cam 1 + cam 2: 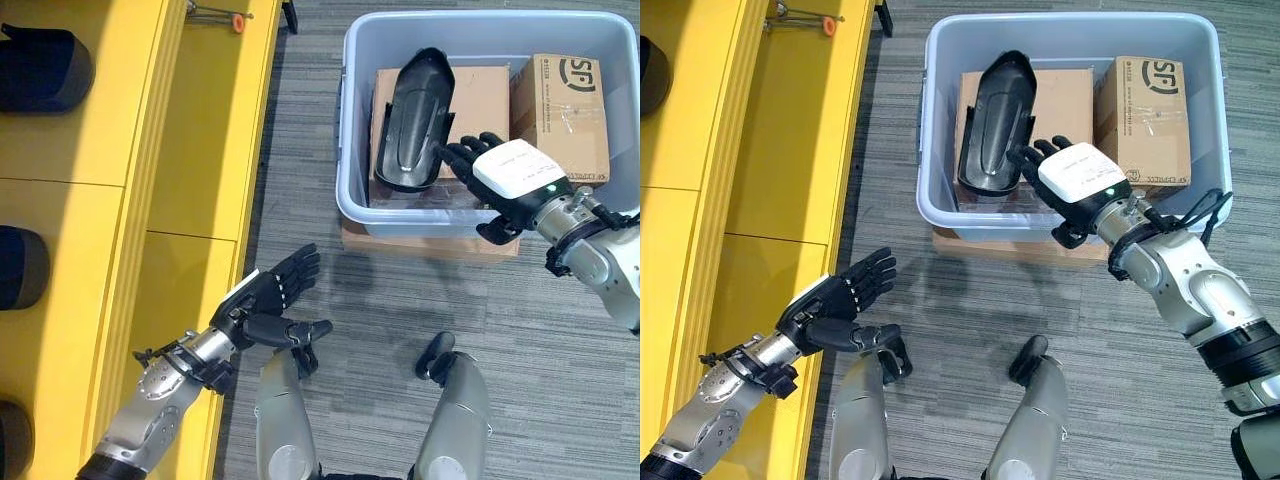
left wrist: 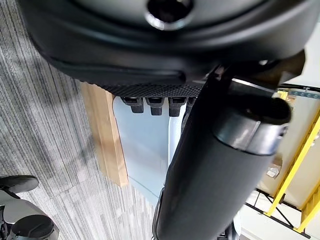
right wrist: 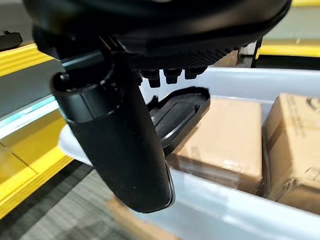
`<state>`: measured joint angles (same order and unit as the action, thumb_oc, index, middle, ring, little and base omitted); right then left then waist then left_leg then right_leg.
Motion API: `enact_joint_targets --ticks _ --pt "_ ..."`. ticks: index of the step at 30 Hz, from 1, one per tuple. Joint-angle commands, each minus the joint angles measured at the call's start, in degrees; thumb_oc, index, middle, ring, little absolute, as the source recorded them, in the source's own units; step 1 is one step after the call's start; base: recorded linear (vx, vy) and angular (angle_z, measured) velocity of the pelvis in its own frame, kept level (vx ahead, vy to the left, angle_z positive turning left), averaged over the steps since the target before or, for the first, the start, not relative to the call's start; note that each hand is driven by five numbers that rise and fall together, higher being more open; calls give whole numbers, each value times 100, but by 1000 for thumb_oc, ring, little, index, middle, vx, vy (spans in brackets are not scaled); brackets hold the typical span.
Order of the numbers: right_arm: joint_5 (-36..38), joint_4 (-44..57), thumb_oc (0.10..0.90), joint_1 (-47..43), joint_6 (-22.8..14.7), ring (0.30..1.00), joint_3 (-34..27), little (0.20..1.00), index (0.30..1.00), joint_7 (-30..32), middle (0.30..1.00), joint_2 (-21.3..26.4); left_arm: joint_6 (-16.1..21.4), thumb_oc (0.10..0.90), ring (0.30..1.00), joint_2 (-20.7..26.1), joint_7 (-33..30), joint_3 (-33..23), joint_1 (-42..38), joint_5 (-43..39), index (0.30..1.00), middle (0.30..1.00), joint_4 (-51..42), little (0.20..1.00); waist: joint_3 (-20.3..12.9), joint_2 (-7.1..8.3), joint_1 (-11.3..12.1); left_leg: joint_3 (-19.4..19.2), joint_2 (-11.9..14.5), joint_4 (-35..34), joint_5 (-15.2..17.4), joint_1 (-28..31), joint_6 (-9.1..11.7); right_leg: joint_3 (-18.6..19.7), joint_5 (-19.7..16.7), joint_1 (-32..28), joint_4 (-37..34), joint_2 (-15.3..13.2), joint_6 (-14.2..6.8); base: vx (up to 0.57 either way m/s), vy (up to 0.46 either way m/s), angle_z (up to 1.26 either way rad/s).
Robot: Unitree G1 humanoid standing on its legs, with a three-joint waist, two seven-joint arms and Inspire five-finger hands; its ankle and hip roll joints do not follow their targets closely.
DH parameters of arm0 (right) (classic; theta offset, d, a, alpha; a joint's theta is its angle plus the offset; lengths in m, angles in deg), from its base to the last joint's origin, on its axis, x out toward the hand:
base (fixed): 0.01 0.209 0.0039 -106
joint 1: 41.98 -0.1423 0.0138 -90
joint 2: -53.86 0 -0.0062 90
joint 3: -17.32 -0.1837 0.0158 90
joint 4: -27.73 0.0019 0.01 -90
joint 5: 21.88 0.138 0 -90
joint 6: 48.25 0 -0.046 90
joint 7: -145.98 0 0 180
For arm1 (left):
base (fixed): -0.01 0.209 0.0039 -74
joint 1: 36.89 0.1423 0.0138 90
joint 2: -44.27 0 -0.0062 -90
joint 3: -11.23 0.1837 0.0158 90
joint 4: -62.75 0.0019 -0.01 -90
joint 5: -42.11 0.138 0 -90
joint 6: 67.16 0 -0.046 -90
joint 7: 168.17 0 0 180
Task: Move parts from the plastic box to the shelf.
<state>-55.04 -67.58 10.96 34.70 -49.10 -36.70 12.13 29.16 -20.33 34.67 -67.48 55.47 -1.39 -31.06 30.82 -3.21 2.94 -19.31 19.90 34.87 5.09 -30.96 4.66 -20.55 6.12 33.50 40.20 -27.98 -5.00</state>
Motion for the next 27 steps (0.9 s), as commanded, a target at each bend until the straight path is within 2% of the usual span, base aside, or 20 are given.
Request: enact_joint_targets --ticks 1,10,16,19,23,27 --pt "128 510 900 -1041 -3 1000 -672 1000 1000 687 1000 476 453 900 1000 -140 108 -75 108 -79 1000 1000 -867 1000 -103 -182 -5 -440 248 -146 699 551 106 177 154 54 -245 -8 -499 0 0 0" --pt "163 972 900 -1539 -7 1000 -864 1000 1000 1054 1000 697 414 900 1000 -108 34 -39 159 -144 1000 1000 -962 1000 -103 -195 6 -436 288 -121 698 505 123 179 212 100 -171 14 -463 4 -4 -2" --pt "-69 1065 900 -1964 -181 1000 -672 1000 1000 844 1000 788 333 900 1000 -60 10 -36 163 -227 1000 1000 -1035 1000 -103 -211 60 -387 288 -118 684 423 139 169 263 168 -103 20 -438 0 0 0" --pt "-395 1167 900 -2377 -317 1000 -220 1000 1000 459 1000 815 320 900 1000 -56 -50 15 124 -268 1000 1000 -1036 1000 -103 -220 126 -338 326 -113 646 303 154 143 315 278 -10 -2 -412 22 -46 -1" --pt "-416 1111 900 -2688 -306 1000 185 1000 1000 137 1000 751 309 900 1000 -30 -55 65 88 -308 1000 1000 -982 1000 -103 -222 184 -285 383 -92 604 169 180 105 380 394 117 -12 -373 21 -51 1" --pt "-605 652 900 -3245 50 1000 985 1000 1000 -121 1000 487 361 900 1000 -58 -43 200 -22 -353 1000 1000 -785 1000 -103 -209 267 -162 519 -51 462 -229 256 30 496 744 374 -5 -253 39 -97 3"
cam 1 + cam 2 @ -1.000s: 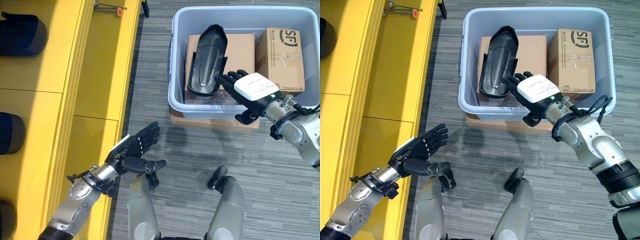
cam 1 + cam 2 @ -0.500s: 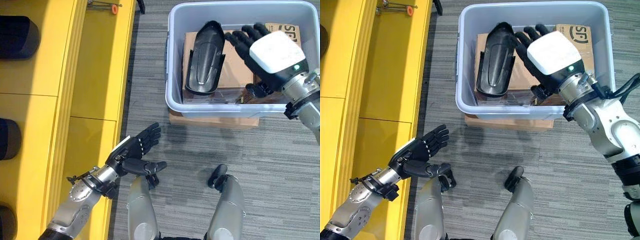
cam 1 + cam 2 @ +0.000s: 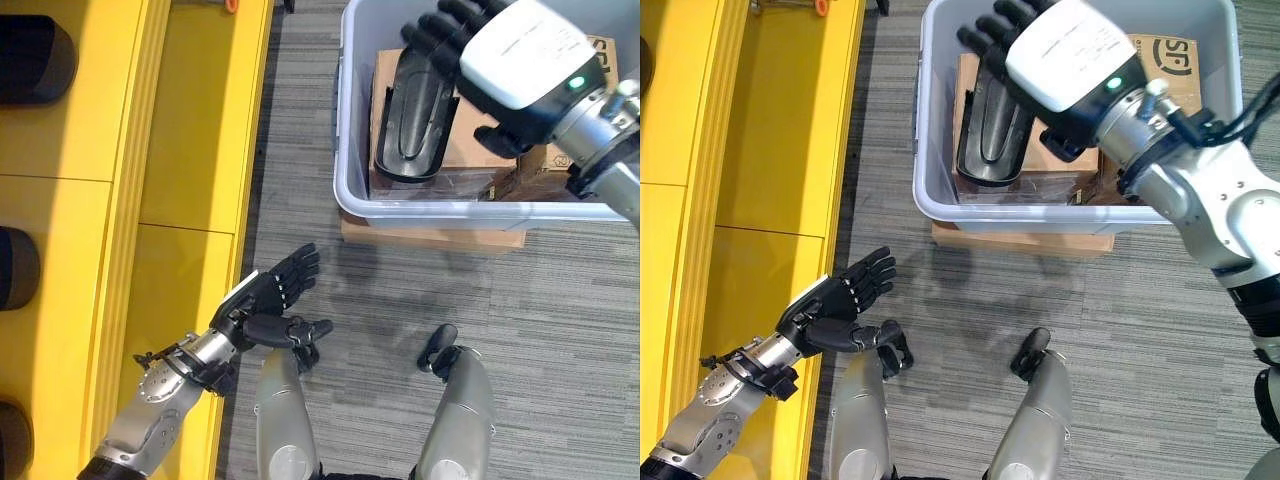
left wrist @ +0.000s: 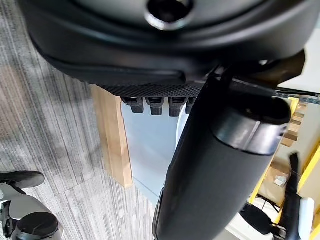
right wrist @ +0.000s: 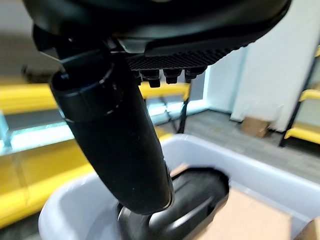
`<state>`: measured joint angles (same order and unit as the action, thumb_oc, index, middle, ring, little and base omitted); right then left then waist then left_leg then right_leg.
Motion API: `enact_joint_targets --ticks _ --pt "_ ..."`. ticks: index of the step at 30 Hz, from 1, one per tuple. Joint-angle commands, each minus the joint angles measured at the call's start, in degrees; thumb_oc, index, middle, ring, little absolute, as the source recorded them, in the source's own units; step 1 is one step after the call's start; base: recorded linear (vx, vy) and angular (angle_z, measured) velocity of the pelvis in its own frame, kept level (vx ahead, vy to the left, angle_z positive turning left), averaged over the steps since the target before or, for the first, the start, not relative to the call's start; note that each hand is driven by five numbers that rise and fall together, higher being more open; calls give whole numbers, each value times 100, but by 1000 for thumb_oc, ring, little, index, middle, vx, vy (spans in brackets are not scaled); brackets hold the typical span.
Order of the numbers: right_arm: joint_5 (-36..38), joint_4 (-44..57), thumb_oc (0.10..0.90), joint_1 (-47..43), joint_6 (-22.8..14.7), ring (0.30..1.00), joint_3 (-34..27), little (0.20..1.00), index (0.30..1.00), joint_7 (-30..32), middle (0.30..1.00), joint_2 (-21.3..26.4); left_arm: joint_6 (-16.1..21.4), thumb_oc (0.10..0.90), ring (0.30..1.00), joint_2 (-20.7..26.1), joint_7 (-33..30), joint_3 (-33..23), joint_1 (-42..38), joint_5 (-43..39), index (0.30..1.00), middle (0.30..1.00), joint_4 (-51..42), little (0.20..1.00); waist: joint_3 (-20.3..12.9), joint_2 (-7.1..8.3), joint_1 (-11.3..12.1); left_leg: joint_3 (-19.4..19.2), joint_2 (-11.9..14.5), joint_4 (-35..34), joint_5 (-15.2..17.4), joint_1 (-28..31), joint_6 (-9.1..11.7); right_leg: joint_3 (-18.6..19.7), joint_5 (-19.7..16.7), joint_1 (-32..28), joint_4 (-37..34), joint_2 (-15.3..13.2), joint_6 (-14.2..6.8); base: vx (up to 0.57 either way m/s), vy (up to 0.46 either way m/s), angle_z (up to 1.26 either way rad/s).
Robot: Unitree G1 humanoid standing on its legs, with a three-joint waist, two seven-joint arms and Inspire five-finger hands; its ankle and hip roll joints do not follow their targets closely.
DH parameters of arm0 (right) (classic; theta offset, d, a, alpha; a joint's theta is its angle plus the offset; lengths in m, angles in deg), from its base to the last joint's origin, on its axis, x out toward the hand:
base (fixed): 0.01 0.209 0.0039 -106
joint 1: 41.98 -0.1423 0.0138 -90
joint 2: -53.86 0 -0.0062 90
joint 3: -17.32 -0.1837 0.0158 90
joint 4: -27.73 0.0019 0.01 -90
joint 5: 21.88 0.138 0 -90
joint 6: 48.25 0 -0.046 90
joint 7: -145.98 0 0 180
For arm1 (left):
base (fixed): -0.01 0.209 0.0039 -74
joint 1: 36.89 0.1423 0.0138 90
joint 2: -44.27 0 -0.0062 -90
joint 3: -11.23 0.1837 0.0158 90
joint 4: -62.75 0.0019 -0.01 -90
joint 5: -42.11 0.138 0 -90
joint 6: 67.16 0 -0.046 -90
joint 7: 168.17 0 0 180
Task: Move parts from the plastic box to the shelf.
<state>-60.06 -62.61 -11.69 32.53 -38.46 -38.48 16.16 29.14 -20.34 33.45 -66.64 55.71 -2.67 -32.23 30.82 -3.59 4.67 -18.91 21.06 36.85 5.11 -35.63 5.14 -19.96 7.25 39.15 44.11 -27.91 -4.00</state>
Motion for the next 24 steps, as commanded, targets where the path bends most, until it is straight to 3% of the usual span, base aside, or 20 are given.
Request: enact_joint_targets --ticks 1,12,20,24 --pt "-207 12 900 -1047 279 1000 38 1000 1000 49 1000 1 381 900 1000 -68 62 137 -49 -213 1000 1000 -638 1000 -102 -172 111 -175 449 -236 426 133 222 -46 416 276 61 -11 -318 26 -72 12" --pt "-810 -798 900 -1501 491 1000 704 1000 1000 468 1000 -251 402 900 1000 -88 -9 247 -225 -232 1000 1000 -470 1000 -102 -218 196 11 610 -43 272 -681 291 -173 619 971 504 27 -105 29 -76 8" --pt "-1283 -1367 900 -1675 1260 1000 771 1000 1000 1355 1000 -301 344 900 1000 -19 -55 290 -341 -369 1000 1000 -410 1000 -102 -233 215 140 730 274 288 -1221 296 -238 840 1383 934 95 4 40 -86 1" --pt "-1473 -1532 900 -1733 1190 1000 840 1000 1000 1521 1000 -242 306 900 1000 11 -71 272 -356 -368 1000 1000 -427 1000 -102 -214 222 209 802 376 250 -1366 316 -256 886 1471 1002 122 34 37 -81 0"
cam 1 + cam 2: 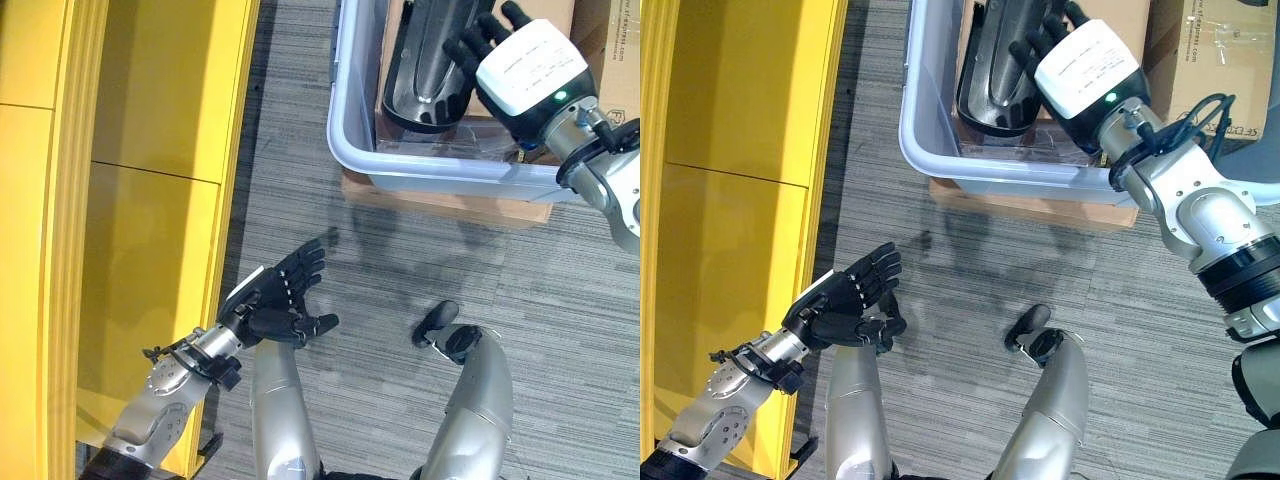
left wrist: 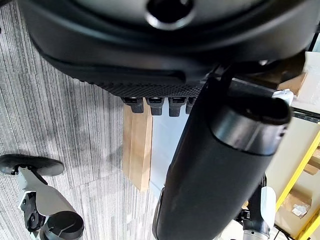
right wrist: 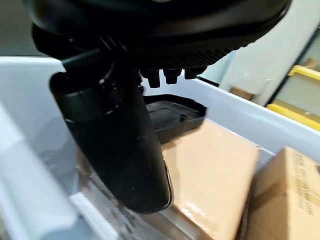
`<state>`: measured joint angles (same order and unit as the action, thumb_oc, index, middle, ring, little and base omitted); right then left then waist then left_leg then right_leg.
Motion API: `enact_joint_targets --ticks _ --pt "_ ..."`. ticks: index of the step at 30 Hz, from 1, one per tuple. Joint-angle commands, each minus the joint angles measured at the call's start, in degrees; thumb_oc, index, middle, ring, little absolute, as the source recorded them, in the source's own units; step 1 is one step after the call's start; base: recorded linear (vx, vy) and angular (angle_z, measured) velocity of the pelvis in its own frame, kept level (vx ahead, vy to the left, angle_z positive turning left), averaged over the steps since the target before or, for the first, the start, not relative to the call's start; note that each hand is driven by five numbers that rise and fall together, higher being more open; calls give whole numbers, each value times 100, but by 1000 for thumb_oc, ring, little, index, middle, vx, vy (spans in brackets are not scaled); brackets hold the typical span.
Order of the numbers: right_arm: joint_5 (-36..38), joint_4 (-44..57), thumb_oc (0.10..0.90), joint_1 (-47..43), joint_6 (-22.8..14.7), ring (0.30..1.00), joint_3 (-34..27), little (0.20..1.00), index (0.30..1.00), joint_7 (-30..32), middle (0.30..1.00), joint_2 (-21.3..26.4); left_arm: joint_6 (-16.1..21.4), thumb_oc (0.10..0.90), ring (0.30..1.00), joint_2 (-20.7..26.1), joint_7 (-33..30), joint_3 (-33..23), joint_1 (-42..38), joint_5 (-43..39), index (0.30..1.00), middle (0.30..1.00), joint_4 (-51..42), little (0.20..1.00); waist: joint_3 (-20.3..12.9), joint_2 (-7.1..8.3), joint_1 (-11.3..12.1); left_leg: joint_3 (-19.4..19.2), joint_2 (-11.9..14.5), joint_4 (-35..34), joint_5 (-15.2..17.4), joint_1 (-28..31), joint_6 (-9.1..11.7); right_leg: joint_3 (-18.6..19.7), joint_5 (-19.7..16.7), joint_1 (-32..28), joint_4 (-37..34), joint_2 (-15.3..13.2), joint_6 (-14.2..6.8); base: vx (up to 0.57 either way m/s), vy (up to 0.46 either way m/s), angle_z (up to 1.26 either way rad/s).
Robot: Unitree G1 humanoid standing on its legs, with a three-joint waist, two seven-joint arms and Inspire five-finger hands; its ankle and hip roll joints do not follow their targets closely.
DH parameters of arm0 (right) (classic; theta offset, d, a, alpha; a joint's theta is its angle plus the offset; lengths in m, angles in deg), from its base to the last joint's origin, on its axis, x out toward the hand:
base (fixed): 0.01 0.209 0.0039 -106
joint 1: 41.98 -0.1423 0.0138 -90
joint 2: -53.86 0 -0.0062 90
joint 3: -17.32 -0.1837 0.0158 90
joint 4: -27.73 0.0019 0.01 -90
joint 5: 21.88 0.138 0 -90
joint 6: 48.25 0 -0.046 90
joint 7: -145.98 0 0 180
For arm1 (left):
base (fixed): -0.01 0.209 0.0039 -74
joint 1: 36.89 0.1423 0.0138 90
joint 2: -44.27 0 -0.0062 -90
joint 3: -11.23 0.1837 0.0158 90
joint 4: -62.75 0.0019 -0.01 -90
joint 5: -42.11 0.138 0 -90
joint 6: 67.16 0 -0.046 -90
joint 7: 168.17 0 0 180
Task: Move parts from the plastic box to the shelf.
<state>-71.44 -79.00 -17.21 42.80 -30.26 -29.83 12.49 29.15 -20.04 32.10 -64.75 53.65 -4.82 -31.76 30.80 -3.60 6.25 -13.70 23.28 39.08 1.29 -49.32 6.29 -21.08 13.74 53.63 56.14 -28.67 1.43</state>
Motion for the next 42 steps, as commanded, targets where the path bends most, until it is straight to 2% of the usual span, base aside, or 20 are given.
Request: enact_joint_targets --ticks 1,4,10,14,19,24,27,34,40,42 --pt "-371 94 900 -1203 176 1000 45 1000 1000 691 1000 135 298 900 1000 1 62 77 -156 -178 1000 1000 -480 1000 -101 -212 64 -305 587 163 631 -15 200 -145 240 37 -193 198 -505 24 -52 -5" --pt "-666 -50 900 -1399 194 1000 208 1000 1000 828 1000 151 251 900 1000 72 88 55 -209 -268 1000 1000 -461 1000 -101 -194 84 -262 626 230 607 -94 210 -169 269 82 -147 209 -490 33 -61 -4" --pt "-826 -296 900 -1924 295 1000 689 1000 1000 700 1000 137 239 900 1000 144 117 34 -249 -334 1000 1000 -399 1000 -101 -146 122 -169 678 347 588 -285 231 -208 331 210 3 226 -455 37 -54 1" --pt "-1128 -339 900 -2169 405 1000 916 1000 1000 900 1000 140 271 900 1000 181 161 20 -225 -373 1000 1000 -378 1000 -101 -119 155 -98 687 427 646 -438 203 -250 390 322 141 211 -440 42 -47 3" --pt "-1397 -363 900 -2354 430 1000 1142 1000 1000 729 1000 138 272 900 1000 201 211 34 -187 -339 1000 1000 -364 1000 -101 -81 196 -22 707 474 677 -584 193 -320 415 408 240 200 -441 38 -58 5" --pt "-1011 -534 900 -2524 385 1000 1462 1000 1000 277 1000 94 309 900 1000 274 283 -30 -159 -391 1000 1000 -314 1000 -101 -49 246 68 733 533 662 -753 199 -381 428 513 317 167 -447 25 -40 6" --pt "-720 -730 900 -2656 547 1000 1658 1000 1000 69 1000 47 307 900 1000 318 280 -34 -209 -417 1000 1000 -256 1000 -101 -41 260 117 747 587 663 -868 189 -391 440 600 389 145 -444 25 -41 3" --pt "-311 -1207 900 -2834 611 1000 1946 1000 1000 -75 1000 17 310 900 1000 428 304 -74 -248 -443 1000 1000 -198 1000 -101 -44 304 226 785 758 667 -1199 180 -438 428 840 511 54 -439 19 -51 6" --pt "353 -1609 900 -2802 938 1000 1926 1000 1000 -123 1000 -91 284 900 1000 436 255 -9 -397 -426 1000 1000 -135 1000 -101 -66 306 273 797 864 671 -1475 172 -444 417 1093 615 -13 -441 9 -36 8" --pt "348 -1741 900 -2792 845 1000 1914 1000 1000 -84 1000 -103 292 900 1000 448 255 4 -445 -419 1000 1000 -112 1000 -101 -71 305 284 809 867 661 -1558 177 -443 410 1168 627 -46 -441 2 -60 5"
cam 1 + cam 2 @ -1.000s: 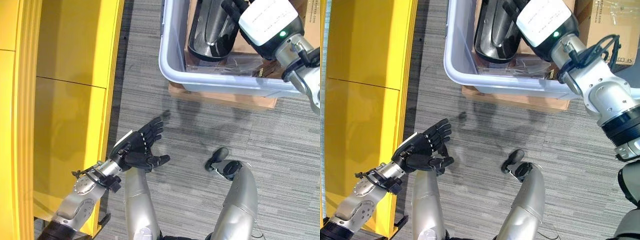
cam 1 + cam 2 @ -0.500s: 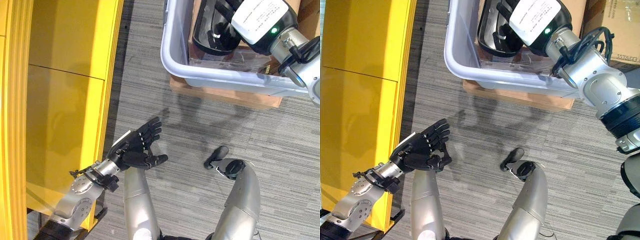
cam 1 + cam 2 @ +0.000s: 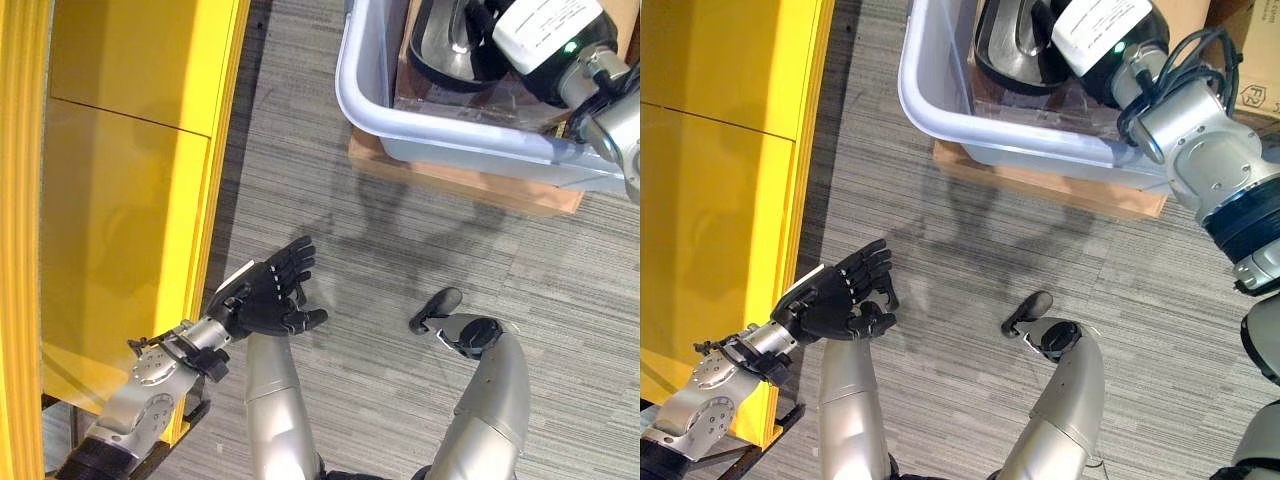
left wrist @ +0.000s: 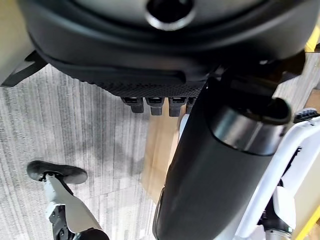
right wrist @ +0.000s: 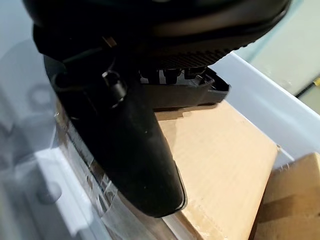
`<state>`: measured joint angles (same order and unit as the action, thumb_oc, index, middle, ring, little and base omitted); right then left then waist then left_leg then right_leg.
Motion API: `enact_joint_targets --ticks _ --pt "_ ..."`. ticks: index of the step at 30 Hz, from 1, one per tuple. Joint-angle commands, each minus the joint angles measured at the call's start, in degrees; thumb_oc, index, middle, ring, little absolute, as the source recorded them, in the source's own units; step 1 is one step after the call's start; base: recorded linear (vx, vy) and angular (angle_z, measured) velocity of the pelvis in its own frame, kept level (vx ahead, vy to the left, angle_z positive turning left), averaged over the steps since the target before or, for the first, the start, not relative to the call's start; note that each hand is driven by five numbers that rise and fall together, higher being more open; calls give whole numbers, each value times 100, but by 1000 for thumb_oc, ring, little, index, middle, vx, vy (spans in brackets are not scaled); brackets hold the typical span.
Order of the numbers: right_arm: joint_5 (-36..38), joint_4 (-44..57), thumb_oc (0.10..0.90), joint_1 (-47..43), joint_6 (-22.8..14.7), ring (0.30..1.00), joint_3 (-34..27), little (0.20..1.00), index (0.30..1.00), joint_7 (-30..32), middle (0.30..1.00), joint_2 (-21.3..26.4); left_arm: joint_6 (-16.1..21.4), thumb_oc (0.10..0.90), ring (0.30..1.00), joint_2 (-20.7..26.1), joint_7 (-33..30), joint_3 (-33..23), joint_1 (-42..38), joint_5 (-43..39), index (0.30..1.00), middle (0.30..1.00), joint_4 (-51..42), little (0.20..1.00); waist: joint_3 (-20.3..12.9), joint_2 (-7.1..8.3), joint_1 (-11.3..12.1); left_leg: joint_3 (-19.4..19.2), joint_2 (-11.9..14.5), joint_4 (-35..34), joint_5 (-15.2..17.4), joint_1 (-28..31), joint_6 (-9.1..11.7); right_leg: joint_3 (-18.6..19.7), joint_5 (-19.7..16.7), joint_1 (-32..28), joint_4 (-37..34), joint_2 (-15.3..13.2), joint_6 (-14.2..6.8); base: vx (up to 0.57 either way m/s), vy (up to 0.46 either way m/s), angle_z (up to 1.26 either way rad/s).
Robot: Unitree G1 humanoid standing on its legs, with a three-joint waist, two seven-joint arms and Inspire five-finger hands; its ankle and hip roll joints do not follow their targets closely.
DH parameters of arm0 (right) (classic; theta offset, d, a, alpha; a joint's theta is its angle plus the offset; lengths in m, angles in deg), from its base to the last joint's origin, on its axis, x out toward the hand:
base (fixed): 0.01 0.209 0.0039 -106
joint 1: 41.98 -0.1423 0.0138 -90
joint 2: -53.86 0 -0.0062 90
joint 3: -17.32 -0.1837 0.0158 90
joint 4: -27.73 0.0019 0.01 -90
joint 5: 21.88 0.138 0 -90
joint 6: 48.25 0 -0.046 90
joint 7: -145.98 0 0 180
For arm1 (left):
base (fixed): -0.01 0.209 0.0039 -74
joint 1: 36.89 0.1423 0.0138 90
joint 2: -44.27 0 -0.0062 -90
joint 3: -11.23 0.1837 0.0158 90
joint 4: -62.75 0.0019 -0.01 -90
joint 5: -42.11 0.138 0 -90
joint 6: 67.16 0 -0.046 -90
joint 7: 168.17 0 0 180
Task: Move parts from the plastic box to the shelf.
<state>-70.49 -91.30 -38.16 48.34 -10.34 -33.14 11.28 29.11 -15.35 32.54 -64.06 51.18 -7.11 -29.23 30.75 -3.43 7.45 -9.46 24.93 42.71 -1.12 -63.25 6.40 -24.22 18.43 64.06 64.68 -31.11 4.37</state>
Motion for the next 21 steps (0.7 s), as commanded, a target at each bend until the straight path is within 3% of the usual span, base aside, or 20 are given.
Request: enact_joint_targets --ticks 1,10,11,12,13,21 --pt "132 -622 900 -698 174 1000 -38 1000 1000 354 1000 0 315 900 1000 -15 174 -40 -266 -167 1000 1000 -334 1000 -95 -88 183 -130 636 500 890 -233 170 -132 -79 187 -237 190 -741 -5 -65 7" --pt "-92 -671 900 -679 -115 1000 73 1000 1000 225 1000 -98 387 900 1000 -48 152 17 -383 -168 1000 1000 -260 1000 -95 -122 179 -84 627 626 926 -480 164 -98 -106 435 -166 121 -754 1 -16 7" --pt "4 -703 853 -694 -166 934 111 934 934 296 934 -107 412 900 1000 -37 191 5 -405 -195 1000 1000 -228 1000 -95 -124 180 -77 617 649 931 -521 158 -86 -118 480 -154 117 -747 5 4 5" --pt "74 -656 757 -715 -128 800 119 800 800 363 800 -109 433 900 1000 -31 186 12 -427 -212 1000 1000 -223 1000 -95 -132 174 -84 614 663 944 -544 153 -79 -106 515 -127 104 -746 6 5 4" --pt "93 -665 400 -712 -151 300 118 300 300 414 300 -109 426 900 1000 -20 170 12 -433 -229 1000 1000 -238 1000 -95 -134 175 -79 609 680 952 -562 149 -75 -103 533 -115 101 -744 0 0 0" --pt "90 -623 400 -607 -270 300 -56 300 300 903 300 -142 494 900 1000 -15 101 33 -502 -205 1000 1000 -221 1000 -95 -170 180 -33 579 853 1037 -714 121 -32 -92 665 -14 54 -753 3 -2 0"
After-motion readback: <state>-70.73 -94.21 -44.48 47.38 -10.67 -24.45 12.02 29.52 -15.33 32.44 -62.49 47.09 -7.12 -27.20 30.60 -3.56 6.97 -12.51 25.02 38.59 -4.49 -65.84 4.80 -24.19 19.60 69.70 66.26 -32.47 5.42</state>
